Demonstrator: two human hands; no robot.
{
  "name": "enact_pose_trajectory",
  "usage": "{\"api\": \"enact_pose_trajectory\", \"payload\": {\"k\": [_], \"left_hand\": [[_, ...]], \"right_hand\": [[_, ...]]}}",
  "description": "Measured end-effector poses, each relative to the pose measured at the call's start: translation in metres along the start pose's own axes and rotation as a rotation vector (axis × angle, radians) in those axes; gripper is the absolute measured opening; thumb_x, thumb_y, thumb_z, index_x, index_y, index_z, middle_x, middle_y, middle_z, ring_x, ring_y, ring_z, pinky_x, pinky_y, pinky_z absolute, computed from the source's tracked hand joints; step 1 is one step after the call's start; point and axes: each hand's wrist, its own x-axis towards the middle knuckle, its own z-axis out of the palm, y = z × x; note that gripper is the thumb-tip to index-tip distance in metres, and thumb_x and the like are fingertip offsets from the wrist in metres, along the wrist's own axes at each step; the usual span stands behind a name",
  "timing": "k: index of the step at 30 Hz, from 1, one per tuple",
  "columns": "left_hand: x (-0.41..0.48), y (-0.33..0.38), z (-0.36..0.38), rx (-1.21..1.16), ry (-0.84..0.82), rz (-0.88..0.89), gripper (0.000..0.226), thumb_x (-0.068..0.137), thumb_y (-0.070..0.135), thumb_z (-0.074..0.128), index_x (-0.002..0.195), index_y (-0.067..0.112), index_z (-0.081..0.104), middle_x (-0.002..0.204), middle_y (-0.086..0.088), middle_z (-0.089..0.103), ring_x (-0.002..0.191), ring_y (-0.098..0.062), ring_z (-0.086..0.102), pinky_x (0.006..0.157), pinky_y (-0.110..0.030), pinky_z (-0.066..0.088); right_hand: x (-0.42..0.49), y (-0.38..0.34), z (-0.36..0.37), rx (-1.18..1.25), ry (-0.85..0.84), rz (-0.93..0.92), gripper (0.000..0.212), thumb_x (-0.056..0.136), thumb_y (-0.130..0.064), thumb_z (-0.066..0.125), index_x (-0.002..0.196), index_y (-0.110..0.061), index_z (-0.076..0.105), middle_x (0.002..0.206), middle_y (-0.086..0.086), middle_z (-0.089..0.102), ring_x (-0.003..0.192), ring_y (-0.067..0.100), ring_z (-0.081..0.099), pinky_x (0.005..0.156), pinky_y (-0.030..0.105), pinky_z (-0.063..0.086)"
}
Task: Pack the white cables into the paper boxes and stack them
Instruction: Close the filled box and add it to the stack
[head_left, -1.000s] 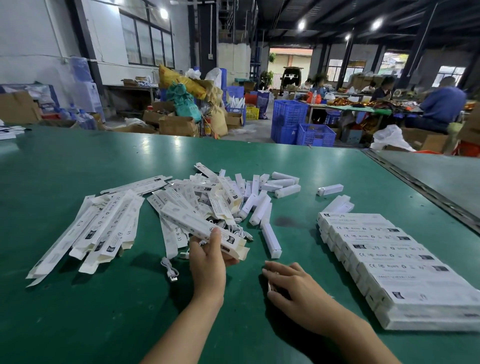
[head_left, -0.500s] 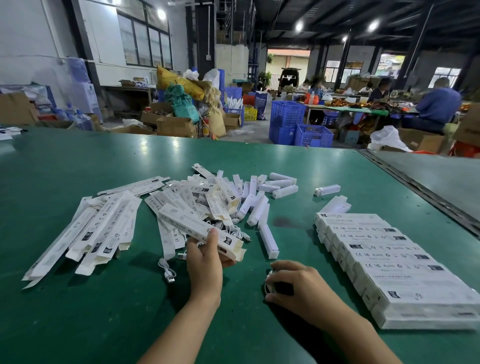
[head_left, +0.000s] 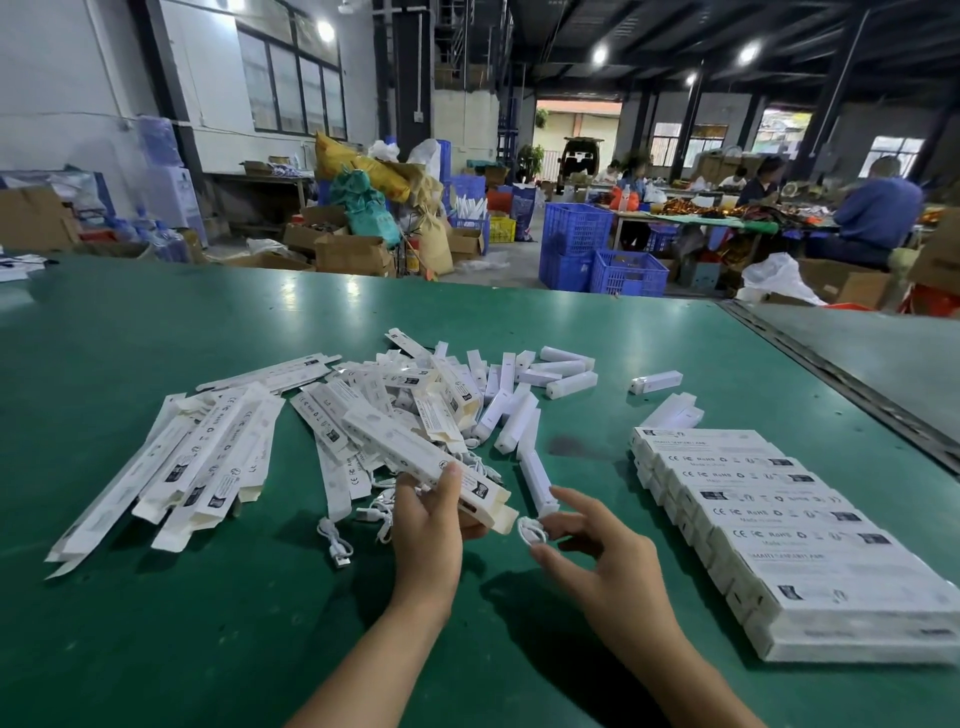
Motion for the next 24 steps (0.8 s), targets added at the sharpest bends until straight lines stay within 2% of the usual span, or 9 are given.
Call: {"api": "enact_pose_trajectory", "payload": {"k": [3,6,9,12,15,17,20,24], "left_hand": [[-0.004,-0.002,0.002,0.059,-0.039,0.022,0.014,0.098,0.027,0.062,0.110,0.021,0.059,0.093,-0.007,0.074,0.081,-0.027,0.073,0.062,-0.035,0.060],[-0.008,-0.002,0.004,0.106,-0.089,0.054,0.017,0.097,0.025,0.063,0.113,0.020,0.060,0.091,-0.004,0.076,0.080,-0.023,0.074,0.068,-0.037,0.061],[-0.010,-0.002,0.005,0.133,-0.140,0.064,0.018,0.095,0.025,0.065,0.112,0.019,0.061,0.091,0.001,0.077,0.084,-0.020,0.074,0.075,-0.040,0.060],[-0.011,-0.002,0.005,0.169,-0.188,0.072,0.019,0.094,0.026,0.066,0.111,0.020,0.060,0.093,0.000,0.078,0.088,-0.021,0.075,0.081,-0.044,0.059],[-0.012,-0.004,0.005,0.211,-0.220,0.105,0.016,0.093,0.025,0.068,0.107,0.021,0.062,0.094,0.008,0.077,0.090,-0.011,0.074,0.081,-0.028,0.058],[-0.012,-0.005,0.004,0.222,-0.239,0.114,0.016,0.092,0.024,0.069,0.106,0.020,0.063,0.097,0.010,0.077,0.094,-0.008,0.072,0.080,-0.019,0.055],[-0.013,-0.004,0.005,0.208,-0.254,0.091,0.015,0.092,0.022,0.070,0.105,0.018,0.063,0.098,0.008,0.077,0.094,-0.008,0.072,0.078,-0.017,0.054],[-0.012,-0.004,0.006,0.148,-0.264,0.034,0.015,0.093,0.019,0.067,0.107,0.016,0.063,0.093,0.006,0.078,0.084,-0.007,0.073,0.064,-0.014,0.054]], "right_hand": [[0.000,0.000,0.004,0.055,0.037,0.017,0.063,0.074,-0.014,0.084,0.115,-0.051,0.054,0.090,-0.026,0.072,0.085,0.002,0.070,0.082,0.010,0.049],[0.002,0.002,0.005,0.085,0.061,0.046,0.066,0.073,-0.012,0.085,0.115,-0.052,0.053,0.090,-0.024,0.073,0.082,0.002,0.070,0.083,0.012,0.050],[0.004,0.004,0.005,0.112,0.050,0.088,0.065,0.072,-0.016,0.086,0.119,-0.047,0.055,0.088,-0.023,0.073,0.081,0.001,0.070,0.083,0.012,0.050],[0.004,0.003,0.006,0.103,0.071,0.110,0.069,0.070,-0.022,0.088,0.126,-0.043,0.053,0.085,-0.030,0.071,0.081,-0.007,0.068,0.080,0.003,0.044],[0.004,0.000,0.008,0.080,0.106,0.100,0.074,0.067,-0.022,0.089,0.125,-0.046,0.049,0.082,-0.034,0.069,0.080,-0.013,0.066,0.077,-0.003,0.039],[0.004,-0.001,0.008,0.091,0.128,0.099,0.073,0.065,-0.020,0.090,0.118,-0.050,0.051,0.083,-0.033,0.069,0.077,-0.009,0.067,0.075,-0.001,0.041],[0.005,-0.002,0.009,0.101,0.190,0.099,0.065,0.062,-0.017,0.092,0.105,-0.049,0.057,0.085,-0.028,0.068,0.072,-0.003,0.067,0.070,0.006,0.048],[0.004,0.000,0.012,0.094,0.217,0.028,0.054,0.061,-0.011,0.092,0.095,-0.041,0.062,0.079,-0.016,0.069,0.071,0.000,0.068,0.070,0.009,0.050]]}}
